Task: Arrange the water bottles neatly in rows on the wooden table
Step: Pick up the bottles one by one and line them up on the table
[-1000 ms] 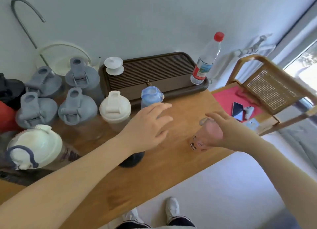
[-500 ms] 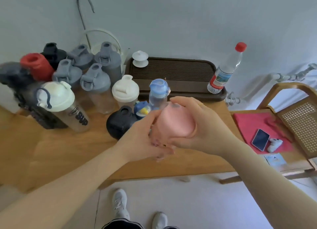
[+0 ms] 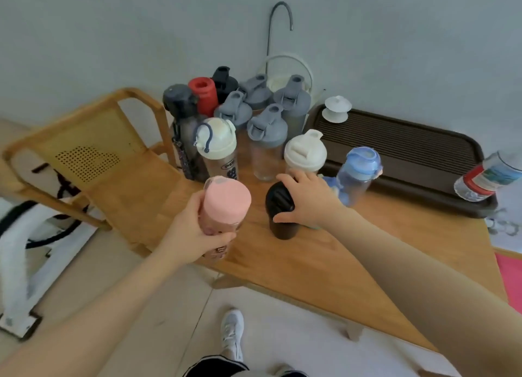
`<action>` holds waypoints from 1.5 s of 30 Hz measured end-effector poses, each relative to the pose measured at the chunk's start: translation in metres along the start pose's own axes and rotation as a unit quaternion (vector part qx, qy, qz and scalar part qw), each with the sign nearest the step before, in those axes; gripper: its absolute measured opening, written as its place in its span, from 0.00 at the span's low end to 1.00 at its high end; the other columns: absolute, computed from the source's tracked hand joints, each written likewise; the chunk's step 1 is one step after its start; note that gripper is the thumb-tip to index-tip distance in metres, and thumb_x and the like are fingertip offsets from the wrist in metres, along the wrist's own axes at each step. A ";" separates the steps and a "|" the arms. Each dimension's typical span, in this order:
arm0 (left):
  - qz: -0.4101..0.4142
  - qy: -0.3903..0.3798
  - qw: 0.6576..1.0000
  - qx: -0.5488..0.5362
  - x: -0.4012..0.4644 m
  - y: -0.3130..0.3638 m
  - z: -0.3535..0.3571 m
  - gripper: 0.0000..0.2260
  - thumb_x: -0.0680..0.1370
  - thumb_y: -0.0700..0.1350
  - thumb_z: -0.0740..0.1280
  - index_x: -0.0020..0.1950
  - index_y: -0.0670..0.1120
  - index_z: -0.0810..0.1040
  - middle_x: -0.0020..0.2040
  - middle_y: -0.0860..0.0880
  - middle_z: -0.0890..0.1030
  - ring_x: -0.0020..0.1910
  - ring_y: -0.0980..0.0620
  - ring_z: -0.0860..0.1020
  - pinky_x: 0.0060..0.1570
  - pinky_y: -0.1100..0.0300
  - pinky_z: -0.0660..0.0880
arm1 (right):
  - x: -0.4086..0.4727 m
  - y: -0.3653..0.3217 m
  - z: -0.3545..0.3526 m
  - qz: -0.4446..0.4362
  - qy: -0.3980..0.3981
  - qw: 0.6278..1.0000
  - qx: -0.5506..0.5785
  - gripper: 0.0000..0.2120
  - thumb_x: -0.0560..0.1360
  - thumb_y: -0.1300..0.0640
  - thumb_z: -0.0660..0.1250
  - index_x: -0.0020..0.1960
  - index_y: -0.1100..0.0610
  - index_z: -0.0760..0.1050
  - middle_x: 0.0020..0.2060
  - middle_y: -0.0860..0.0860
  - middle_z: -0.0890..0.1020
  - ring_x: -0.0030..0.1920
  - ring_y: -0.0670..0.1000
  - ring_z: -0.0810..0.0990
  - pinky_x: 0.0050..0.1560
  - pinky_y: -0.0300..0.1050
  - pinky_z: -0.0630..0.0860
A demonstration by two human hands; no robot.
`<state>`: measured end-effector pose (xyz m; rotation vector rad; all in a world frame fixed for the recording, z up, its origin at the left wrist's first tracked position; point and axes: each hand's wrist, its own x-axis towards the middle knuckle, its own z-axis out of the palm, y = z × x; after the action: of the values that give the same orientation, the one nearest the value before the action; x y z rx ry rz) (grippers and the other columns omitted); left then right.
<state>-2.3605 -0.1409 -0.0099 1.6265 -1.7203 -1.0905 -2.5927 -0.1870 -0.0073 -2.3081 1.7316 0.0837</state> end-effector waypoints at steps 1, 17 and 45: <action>-0.004 -0.005 1.000 -0.015 0.007 -0.004 0.001 0.38 0.64 0.41 0.77 0.69 0.51 0.60 0.58 0.55 0.70 0.56 0.55 0.70 0.52 0.62 0.71 | 0.003 -0.001 -0.001 0.002 -0.012 1.000 -0.015 0.40 0.66 0.36 0.68 0.72 0.50 0.58 0.69 0.55 0.66 0.67 0.59 0.65 0.64 0.54 0.66; 0.026 -0.029 0.994 -0.099 0.108 -0.022 0.071 0.41 0.68 0.39 0.74 0.73 0.46 0.52 0.70 0.45 0.66 0.69 0.47 0.64 0.65 0.58 0.63 | -0.009 -0.015 -0.003 0.071 -0.030 0.996 -0.050 0.43 0.67 0.42 0.71 0.73 0.53 0.53 0.74 0.55 0.53 0.73 0.57 0.54 0.67 0.53 0.66; 0.398 -0.042 0.753 0.522 0.144 0.023 0.023 0.27 0.63 0.43 0.77 0.59 0.43 0.73 0.56 0.42 0.78 0.56 0.43 0.77 0.50 0.53 0.76 | 0.008 0.002 -0.006 0.110 0.075 0.990 0.037 0.47 0.66 0.40 0.70 0.75 0.53 0.48 0.76 0.53 0.49 0.76 0.55 0.48 0.75 0.53 0.49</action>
<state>-2.4115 -0.2785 -0.0246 0.9964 -2.9213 0.3367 -2.5926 -0.1960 -0.0033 -2.1116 2.0223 -0.1136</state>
